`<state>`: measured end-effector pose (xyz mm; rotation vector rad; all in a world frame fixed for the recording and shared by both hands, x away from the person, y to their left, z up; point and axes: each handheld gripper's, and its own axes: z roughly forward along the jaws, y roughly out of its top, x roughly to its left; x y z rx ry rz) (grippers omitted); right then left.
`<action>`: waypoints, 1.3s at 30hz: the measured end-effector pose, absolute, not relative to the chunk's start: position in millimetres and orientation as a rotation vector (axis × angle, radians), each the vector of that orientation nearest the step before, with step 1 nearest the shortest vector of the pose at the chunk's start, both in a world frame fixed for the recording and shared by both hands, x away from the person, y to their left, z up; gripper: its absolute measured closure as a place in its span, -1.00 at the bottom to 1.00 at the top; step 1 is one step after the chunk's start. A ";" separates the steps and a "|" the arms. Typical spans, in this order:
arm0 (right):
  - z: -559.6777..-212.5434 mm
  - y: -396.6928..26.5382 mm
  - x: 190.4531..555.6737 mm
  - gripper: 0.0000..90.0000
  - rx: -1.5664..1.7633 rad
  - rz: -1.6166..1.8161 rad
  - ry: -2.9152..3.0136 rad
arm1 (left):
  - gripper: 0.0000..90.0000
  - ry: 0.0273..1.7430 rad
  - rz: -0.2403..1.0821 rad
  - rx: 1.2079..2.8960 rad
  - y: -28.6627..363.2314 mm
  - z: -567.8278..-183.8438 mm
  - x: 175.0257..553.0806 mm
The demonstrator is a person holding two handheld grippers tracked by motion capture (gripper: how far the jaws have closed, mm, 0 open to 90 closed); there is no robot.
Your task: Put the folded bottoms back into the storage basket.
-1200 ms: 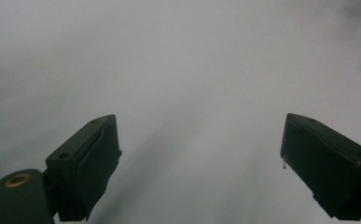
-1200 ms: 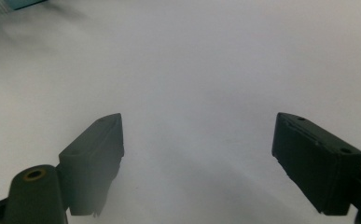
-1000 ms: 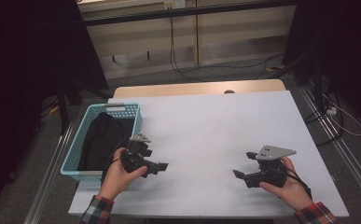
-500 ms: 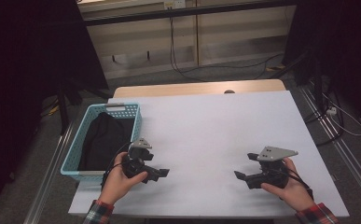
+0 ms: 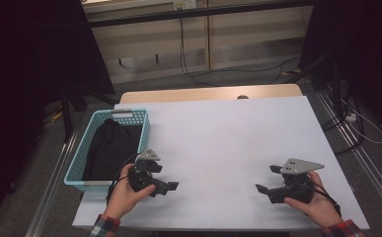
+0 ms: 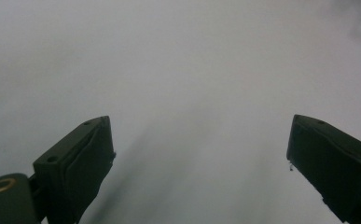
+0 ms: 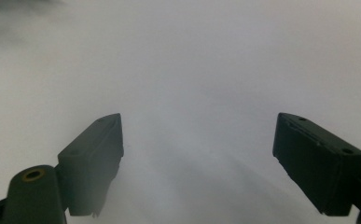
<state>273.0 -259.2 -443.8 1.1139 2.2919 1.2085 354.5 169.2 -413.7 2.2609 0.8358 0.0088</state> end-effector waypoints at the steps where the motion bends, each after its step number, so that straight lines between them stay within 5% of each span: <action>1: -444.1 -259.6 272.6 -0.64 1.115 1.208 2.291 | -0.84 0.837 0.007 2.259 169.4 -413.8 354.0; 39: -446.6 -260.5 271.2 -0.67 1.096 1.191 2.294 | -0.85 0.825 0.014 2.222 174.4 -414.6 348.2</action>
